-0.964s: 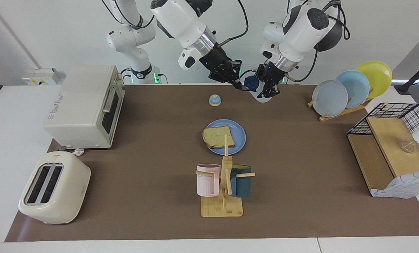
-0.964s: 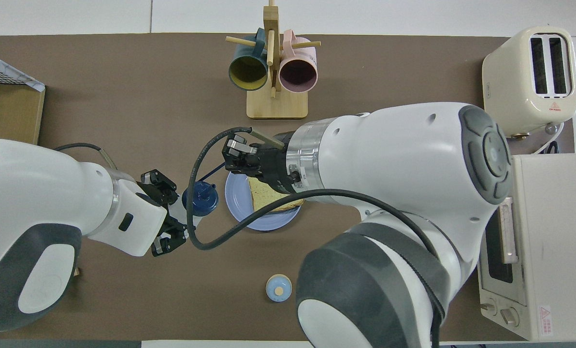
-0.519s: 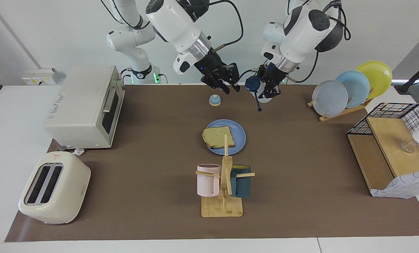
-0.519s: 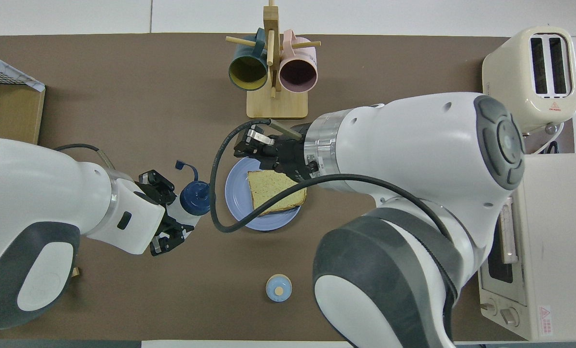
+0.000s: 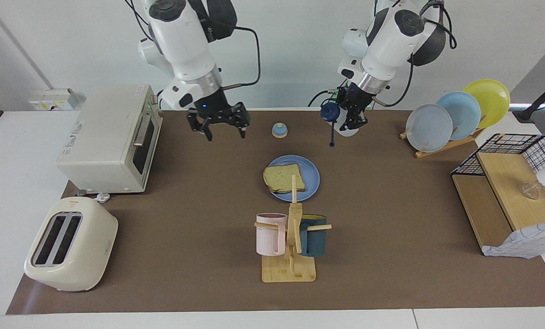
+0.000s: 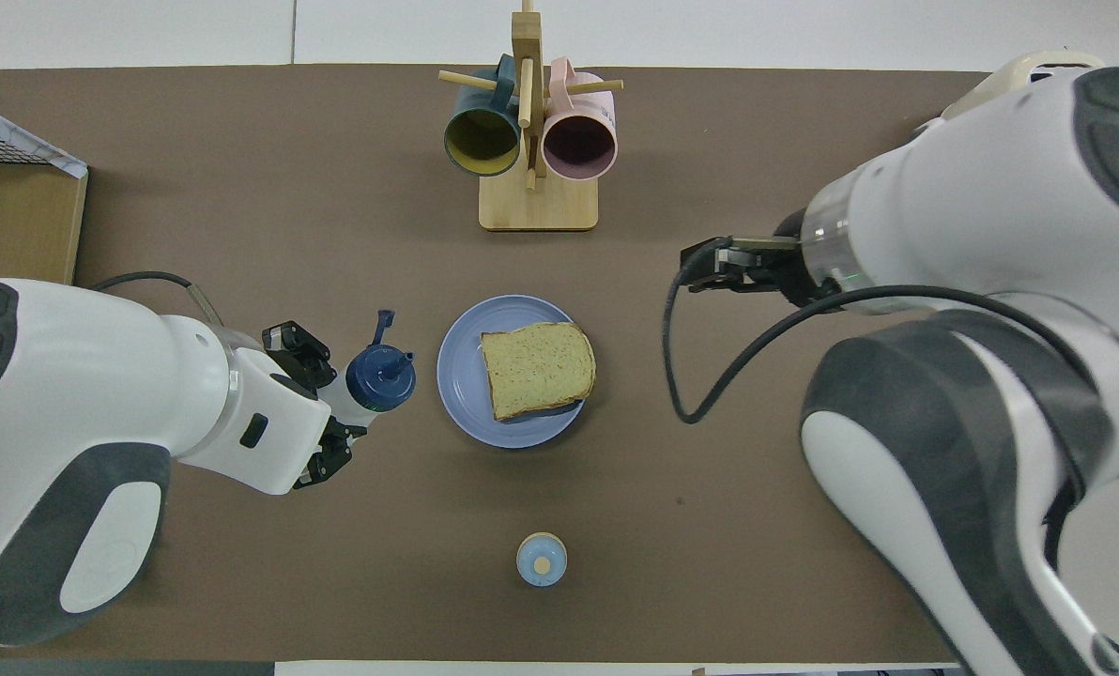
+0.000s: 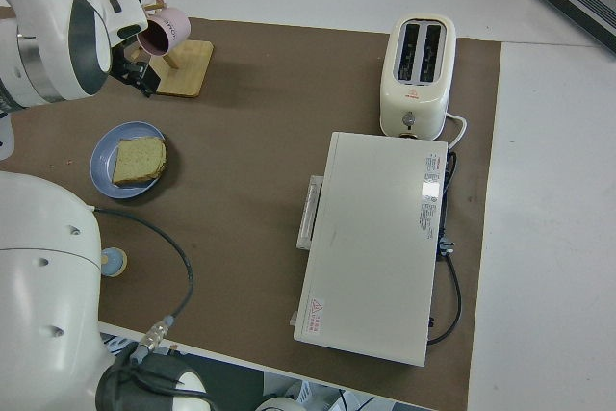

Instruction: Put bread on plate and add seasoning

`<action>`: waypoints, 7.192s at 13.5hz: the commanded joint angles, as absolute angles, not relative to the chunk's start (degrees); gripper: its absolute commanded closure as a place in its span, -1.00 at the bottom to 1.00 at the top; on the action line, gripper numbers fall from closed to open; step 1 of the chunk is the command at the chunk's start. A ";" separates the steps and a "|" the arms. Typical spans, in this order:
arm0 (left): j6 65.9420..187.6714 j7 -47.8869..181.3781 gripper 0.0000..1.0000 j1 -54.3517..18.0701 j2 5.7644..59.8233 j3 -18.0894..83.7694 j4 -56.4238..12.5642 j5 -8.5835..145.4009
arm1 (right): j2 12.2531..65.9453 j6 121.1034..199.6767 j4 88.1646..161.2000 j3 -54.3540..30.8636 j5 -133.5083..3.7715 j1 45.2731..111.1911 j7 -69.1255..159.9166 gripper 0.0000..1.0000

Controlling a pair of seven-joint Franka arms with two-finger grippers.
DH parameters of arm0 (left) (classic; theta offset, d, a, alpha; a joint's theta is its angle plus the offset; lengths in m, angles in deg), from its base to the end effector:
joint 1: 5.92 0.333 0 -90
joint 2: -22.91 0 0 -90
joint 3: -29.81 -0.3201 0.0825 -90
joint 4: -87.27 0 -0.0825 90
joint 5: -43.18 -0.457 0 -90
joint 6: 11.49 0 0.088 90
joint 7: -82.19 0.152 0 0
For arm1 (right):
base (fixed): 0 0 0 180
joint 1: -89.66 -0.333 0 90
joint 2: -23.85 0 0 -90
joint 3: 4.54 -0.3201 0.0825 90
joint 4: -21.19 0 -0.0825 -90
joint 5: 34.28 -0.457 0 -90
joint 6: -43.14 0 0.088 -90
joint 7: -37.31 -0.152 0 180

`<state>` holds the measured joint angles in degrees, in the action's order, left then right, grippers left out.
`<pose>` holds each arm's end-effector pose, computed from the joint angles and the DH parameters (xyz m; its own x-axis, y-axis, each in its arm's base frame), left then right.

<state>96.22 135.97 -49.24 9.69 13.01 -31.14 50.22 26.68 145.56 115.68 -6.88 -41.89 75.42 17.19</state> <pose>0.5021 -0.2612 0.4715 0.2014 -0.9654 0.1654 -0.9782 -0.1897 0.0843 0.6309 0.2053 0.5299 0.9955 -0.0874 0.0358 -0.0808 -0.9846 -0.1551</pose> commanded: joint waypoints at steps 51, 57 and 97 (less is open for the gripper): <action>64.98 118.75 1.00 -69.27 54.99 22.52 -13.37 -37.00 | 22.97 132.88 118.75 -0.68 -33.05 90.01 46.71 -1.00; 61.37 118.75 1.00 -77.90 54.90 22.52 -10.38 -30.73 | 21.74 132.62 118.40 -0.68 -33.75 89.40 39.60 -1.00; 79.91 111.03 1.00 -51.81 48.58 22.17 -10.99 -30.83 | 21.38 132.79 118.49 -0.77 -33.75 89.66 37.57 -1.00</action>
